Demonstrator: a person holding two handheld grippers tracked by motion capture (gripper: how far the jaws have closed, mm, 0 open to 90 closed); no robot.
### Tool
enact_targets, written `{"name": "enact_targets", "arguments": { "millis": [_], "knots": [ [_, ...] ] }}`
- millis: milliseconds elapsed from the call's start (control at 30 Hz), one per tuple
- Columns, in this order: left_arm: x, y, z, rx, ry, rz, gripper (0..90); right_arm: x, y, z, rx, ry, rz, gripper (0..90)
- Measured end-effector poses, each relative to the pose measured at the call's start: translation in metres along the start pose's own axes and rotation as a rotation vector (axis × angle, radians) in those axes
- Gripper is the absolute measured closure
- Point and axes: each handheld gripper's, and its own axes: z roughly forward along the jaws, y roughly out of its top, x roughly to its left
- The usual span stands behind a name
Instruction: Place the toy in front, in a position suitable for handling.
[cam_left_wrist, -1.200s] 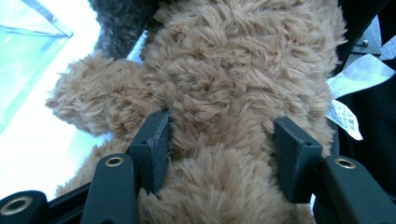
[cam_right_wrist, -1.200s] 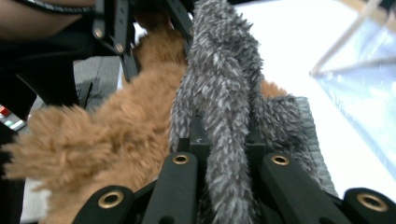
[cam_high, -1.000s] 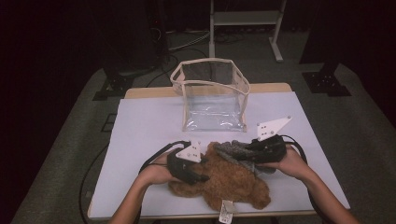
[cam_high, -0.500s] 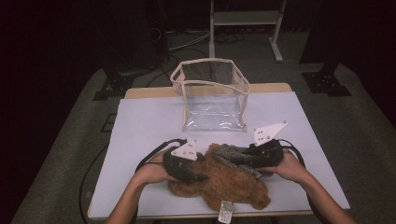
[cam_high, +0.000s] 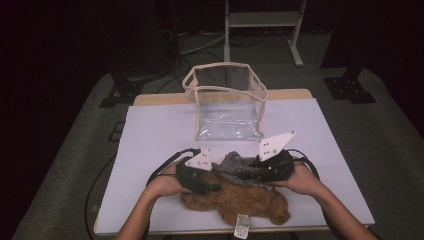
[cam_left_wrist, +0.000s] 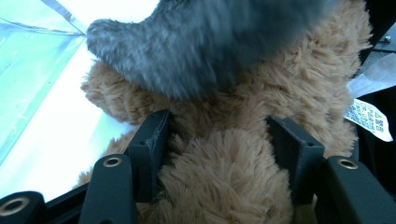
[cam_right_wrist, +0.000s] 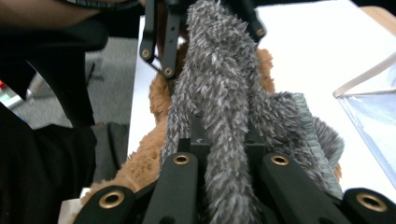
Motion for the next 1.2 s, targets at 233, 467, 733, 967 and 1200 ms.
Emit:
{"name": "enact_targets", "arguments": {
  "millis": [233, 467, 733, 967, 1200],
  "knots": [
    [-0.004, -0.005, -0.025, -0.027, 0.023, 0.003, 38.7, -0.010, -0.026, -0.004, -0.009, 0.001, 0.069, 80.8],
    [-0.010, -0.019, -0.046, -0.016, 0.030, -0.008, 36.9, -0.014, -0.034, -0.009, -0.025, -0.006, 0.113, 80.7],
    [-0.002, -0.026, -0.026, -0.038, 0.054, -0.034, 41.1, 0.004, 0.006, 0.004, -0.011, 0.030, 0.027, 80.5],
    [-0.001, -0.019, -0.028, -0.050, 0.049, -0.020, 39.3, 0.006, -0.001, 0.018, 0.058, 0.019, 0.016, 80.9],
    [-0.006, -0.025, -0.051, -0.034, 0.070, -0.022, 34.9, -0.007, -0.018, 0.011, 0.055, 0.010, 0.057, 81.4]
  ]
}}
